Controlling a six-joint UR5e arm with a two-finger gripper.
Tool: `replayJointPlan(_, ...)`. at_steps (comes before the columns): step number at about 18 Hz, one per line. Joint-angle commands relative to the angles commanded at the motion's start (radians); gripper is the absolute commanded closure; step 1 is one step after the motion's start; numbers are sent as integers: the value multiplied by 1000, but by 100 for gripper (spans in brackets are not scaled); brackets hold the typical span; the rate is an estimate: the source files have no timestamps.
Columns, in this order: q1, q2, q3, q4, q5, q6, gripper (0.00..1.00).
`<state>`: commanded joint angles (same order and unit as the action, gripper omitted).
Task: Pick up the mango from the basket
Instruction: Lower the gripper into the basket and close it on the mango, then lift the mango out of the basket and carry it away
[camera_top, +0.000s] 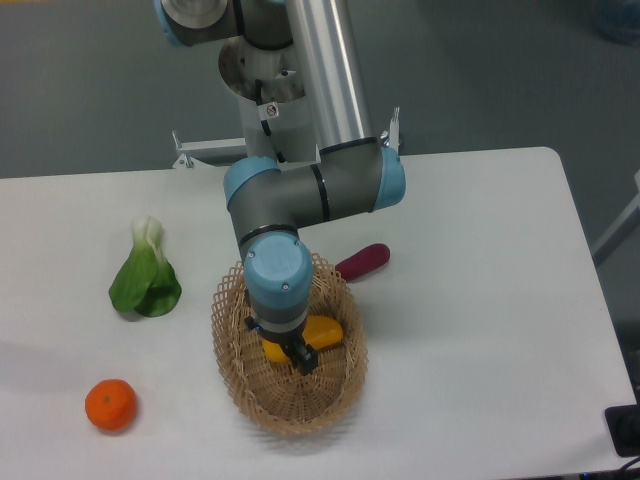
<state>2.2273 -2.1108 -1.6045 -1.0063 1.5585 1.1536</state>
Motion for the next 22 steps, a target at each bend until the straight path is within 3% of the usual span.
replayJointPlan(10,9,47,21,-20,2,-3,72)
replayJointPlan(14,75,89,46,-21,-5,-50,70)
replayJointPlan(22,245,61,158,-23,-5,-25,70)
